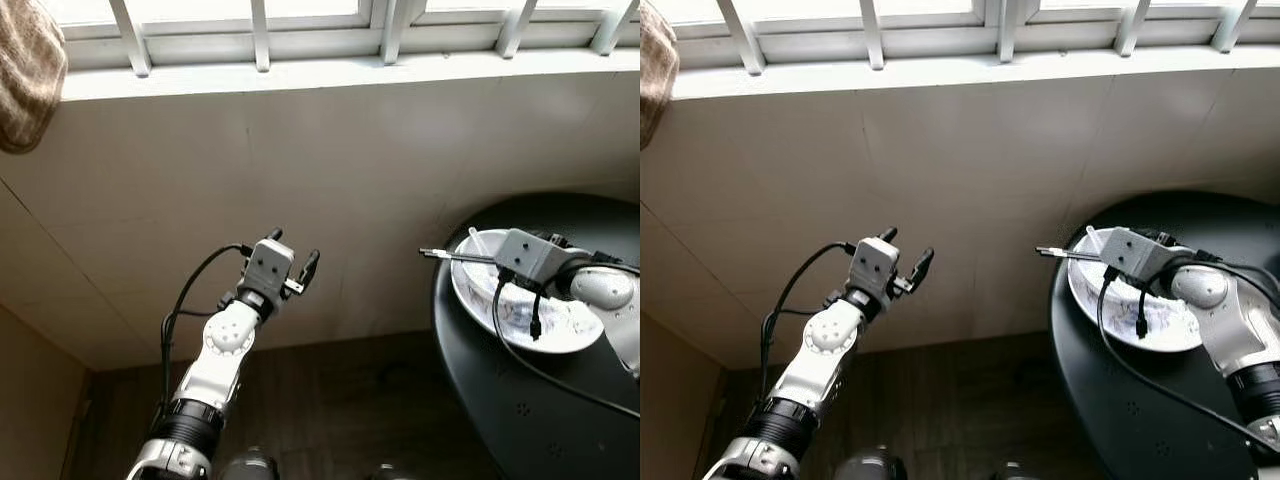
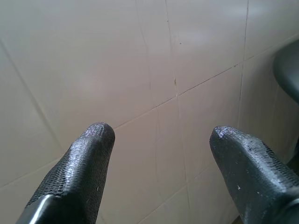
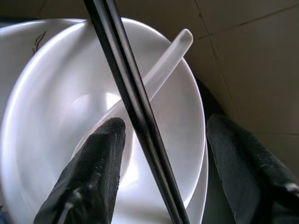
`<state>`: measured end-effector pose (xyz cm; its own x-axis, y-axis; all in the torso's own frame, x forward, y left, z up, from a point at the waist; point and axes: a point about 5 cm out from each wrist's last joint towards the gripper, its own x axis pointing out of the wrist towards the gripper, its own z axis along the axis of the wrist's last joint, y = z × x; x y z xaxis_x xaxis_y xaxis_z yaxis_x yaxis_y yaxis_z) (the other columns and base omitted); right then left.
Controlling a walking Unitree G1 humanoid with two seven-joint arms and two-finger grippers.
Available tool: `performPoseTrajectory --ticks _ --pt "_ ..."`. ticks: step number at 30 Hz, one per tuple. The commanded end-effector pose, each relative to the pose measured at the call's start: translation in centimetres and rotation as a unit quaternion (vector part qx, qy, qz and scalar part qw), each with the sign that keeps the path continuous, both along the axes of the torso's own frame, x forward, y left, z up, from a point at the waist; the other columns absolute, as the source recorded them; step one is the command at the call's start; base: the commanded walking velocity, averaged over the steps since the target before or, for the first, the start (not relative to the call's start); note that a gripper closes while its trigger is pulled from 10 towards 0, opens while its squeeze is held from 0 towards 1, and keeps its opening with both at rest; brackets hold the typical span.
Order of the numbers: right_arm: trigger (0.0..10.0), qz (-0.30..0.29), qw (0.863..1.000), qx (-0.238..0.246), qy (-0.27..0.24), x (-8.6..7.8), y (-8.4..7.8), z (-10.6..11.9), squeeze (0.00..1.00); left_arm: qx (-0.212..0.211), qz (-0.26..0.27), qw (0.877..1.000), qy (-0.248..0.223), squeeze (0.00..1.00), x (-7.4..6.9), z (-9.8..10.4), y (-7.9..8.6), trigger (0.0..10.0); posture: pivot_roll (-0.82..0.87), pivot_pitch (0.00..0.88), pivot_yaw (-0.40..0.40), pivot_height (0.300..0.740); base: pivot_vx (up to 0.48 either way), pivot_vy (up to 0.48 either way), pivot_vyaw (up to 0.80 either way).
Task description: Kitchen organization
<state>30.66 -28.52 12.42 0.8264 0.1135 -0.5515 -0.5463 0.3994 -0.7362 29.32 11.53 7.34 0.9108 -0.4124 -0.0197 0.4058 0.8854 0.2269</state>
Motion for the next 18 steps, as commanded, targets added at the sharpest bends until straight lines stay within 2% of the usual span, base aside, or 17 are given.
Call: performPoseTrajectory --ticks 1,16,17,18 --pt "10.0 0.004 1.000 -0.002 -0.003 0.3 0.2 -0.1 0.00 0.000 0.001 1.000 -0.005 0.00 0.2 0.3 0.0 10.0 0.05 0.000 -0.042 0.740 0.000 0.000 0.00" --pt "10.0 0.000 1.000 0.001 0.004 1.1 0.0 -1.7 0.00 0.000 0.003 1.000 -0.004 0.00 0.1 0.2 0.0 10.0 0.06 0.000 -0.049 0.740 0.000 0.000 0.00" --pt "9.3 -0.001 1.000 0.001 0.004 1.1 -0.1 -1.7 0.00 0.001 0.004 1.000 -0.004 0.00 0.1 0.2 0.0 10.0 0.06 0.000 -0.049 0.740 0.000 0.000 0.00" --pt "9.3 -0.002 1.000 0.001 0.004 1.1 -0.1 -1.8 0.00 0.001 0.004 1.000 -0.004 0.00 0.1 0.2 0.0 10.0 0.06 0.000 -0.049 0.740 0.000 0.000 0.00"
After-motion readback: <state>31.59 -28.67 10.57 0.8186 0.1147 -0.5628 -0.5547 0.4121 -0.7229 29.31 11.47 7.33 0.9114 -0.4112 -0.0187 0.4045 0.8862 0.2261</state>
